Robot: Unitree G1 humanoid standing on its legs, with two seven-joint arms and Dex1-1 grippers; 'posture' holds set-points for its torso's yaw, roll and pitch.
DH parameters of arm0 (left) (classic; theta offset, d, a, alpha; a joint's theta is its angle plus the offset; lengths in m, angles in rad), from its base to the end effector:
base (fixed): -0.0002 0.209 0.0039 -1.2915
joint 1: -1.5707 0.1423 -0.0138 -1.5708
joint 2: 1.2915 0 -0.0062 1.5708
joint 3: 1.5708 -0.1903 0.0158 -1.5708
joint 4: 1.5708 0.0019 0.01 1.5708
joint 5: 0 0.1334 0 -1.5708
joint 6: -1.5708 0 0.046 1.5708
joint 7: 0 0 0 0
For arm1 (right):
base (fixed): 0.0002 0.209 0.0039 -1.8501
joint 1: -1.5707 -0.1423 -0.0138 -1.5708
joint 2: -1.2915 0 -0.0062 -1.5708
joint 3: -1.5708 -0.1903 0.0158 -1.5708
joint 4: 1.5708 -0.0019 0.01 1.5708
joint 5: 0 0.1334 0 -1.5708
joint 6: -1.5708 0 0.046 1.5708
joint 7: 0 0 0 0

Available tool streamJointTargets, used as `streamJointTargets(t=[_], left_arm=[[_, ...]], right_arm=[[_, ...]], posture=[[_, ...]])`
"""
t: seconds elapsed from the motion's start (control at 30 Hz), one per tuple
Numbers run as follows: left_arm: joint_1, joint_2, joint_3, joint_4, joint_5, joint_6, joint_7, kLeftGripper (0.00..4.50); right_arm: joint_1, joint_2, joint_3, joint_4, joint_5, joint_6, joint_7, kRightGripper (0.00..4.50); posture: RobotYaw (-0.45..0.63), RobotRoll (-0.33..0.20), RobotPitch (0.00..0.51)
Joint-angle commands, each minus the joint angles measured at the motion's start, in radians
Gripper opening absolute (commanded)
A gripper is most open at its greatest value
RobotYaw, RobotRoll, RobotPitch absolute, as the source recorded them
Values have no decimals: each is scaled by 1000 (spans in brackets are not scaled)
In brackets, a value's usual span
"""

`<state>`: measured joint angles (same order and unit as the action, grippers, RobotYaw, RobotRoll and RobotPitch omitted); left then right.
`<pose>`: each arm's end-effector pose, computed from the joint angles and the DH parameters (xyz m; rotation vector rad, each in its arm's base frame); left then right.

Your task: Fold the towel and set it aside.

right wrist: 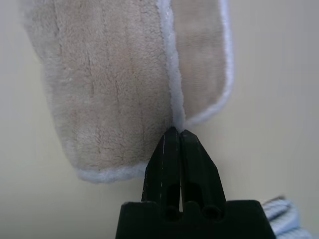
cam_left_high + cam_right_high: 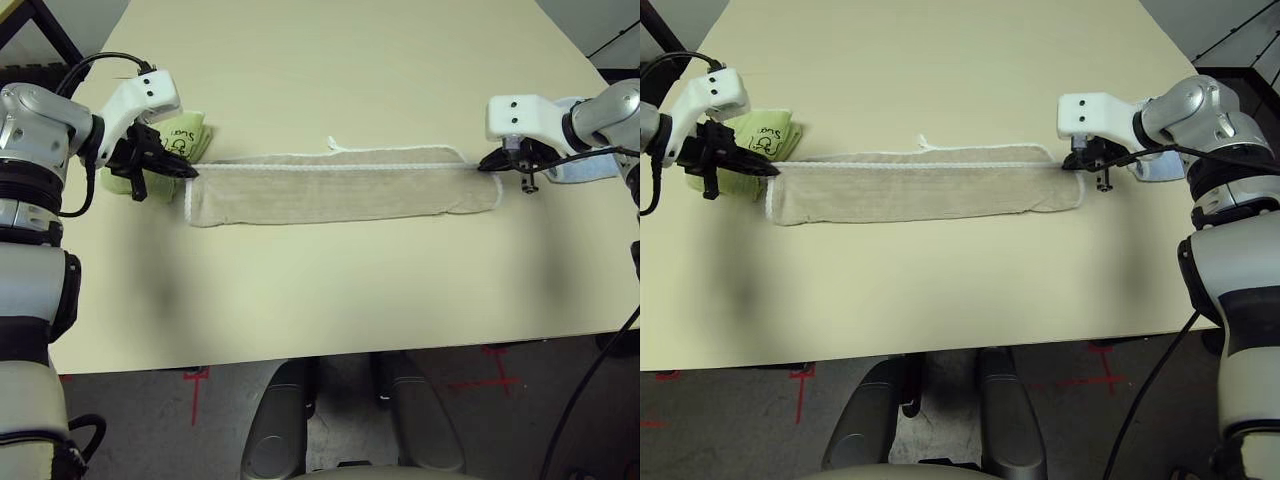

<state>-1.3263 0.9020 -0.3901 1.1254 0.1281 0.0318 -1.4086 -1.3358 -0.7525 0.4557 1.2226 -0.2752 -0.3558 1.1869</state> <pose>0.3307 0.3192 0.2986 0.7958 0.5708 -0.8284 0.3549 -0.2677 0.2751 -1.1834 0.4002 0.9090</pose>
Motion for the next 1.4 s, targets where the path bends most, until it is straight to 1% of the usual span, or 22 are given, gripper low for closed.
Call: streamJointTargets(t=[0.03,0.23,0.6,0.8,0.93,1.0,1.03,1.1,1.13,1.17,1.2,1.23,1.4], left_arm=[[-14,-1,24,47,46,-16,24,46],[-6,-22,45,74,81,-38,77,46],[-2,-59,78,109,113,-59,169,46],[2,-71,87,121,129,-70,189,46],[8,-76,88,124,136,-74,203,46],[12,-77,87,125,144,-82,236,46],[13,-78,86,125,148,-84,250,77],[14,-79,88,126,151,-83,265,506],[14,-80,91,126,152,-82,271,768],[14,-81,93,126,151,-79,279,1157],[13,-81,99,125,149,-78,289,1460],[11,-80,102,123,149,-81,293,1893],[2,-49,126,105,138,-83,223,3873]], right_arm=[[-10,3,-22,26,-41,-10,-63,0],[-9,23,-36,34,-73,-14,-107,0],[-4,59,-44,56,-138,6,-248,0],[2,79,-50,60,-149,11,-278,0],[2,85,-51,60,-157,15,-328,0],[1,90,-55,59,-155,10,-363,0],[0,94,-57,58,-154,6,-382,253],[-1,98,-62,55,-149,-5,-394,747],[-2,98,-63,54,-147,-7,-390,1077],[-2,97,-64,53,-146,-7,-379,1462],[-2,96,-67,51,-141,-10,-364,1742],[-1,94,-72,50,-136,-12,-354,2173],[3,79,-119,41,-104,-21,-321,3962]], posture=[[20,0,233],[20,0,234],[16,0,234],[13,0,236],[13,0,236],[11,0,235],[11,0,235],[11,0,235],[11,0,235],[11,0,235],[13,0,233],[14,0,233],[16,0,229]])
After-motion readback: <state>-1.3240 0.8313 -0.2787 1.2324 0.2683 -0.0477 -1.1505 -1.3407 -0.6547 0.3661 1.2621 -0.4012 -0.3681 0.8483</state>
